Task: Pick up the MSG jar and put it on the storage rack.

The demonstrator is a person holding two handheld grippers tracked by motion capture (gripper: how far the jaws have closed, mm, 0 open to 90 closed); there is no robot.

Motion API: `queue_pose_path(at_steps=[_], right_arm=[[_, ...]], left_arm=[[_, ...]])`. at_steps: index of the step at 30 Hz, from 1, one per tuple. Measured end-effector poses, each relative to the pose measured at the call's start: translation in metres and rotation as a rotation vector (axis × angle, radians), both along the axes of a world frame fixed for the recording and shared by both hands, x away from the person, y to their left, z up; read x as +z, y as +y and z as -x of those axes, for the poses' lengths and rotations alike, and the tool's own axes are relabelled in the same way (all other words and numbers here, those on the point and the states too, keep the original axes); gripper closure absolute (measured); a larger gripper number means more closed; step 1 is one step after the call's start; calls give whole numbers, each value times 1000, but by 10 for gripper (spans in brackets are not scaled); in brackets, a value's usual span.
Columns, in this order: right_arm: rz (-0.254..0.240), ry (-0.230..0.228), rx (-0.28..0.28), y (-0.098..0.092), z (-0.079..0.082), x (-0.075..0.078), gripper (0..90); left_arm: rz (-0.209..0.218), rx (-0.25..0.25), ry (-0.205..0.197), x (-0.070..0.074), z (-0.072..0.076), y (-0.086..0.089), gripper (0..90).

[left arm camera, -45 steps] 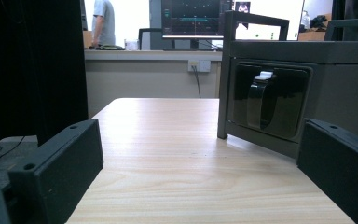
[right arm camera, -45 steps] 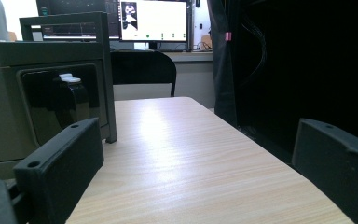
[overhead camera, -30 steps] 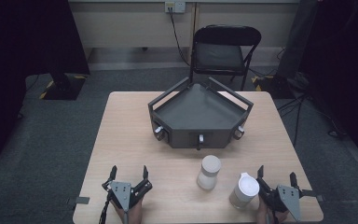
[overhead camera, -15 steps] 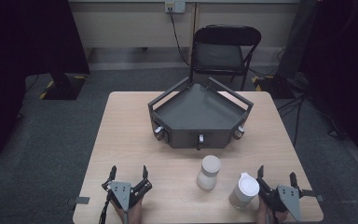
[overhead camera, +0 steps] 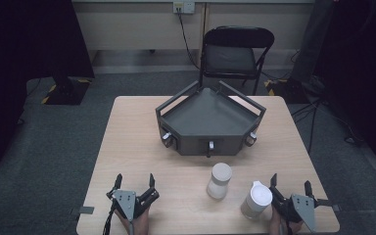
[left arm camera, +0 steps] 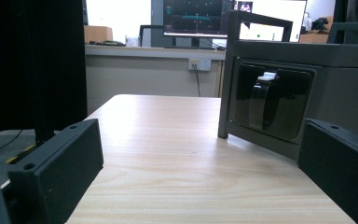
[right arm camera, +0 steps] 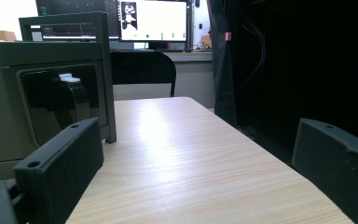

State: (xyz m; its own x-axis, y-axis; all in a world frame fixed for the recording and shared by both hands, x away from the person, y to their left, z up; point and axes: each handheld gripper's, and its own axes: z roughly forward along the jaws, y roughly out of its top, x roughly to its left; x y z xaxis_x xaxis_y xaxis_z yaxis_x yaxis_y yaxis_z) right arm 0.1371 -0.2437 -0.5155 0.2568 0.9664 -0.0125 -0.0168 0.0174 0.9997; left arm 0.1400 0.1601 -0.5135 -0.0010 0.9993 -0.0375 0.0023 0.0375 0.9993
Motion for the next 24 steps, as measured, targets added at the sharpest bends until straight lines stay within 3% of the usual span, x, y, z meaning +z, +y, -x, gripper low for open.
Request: queue_pose_path(at_steps=[7, 24], right_arm=[[0, 0, 0, 0, 0, 0, 4], [0, 0, 0, 0, 0, 0, 4]], left_arm=[[-5, -32, 11, 11, 0, -1, 2], [-11, -206, -21, 46, -7, -14, 5]])
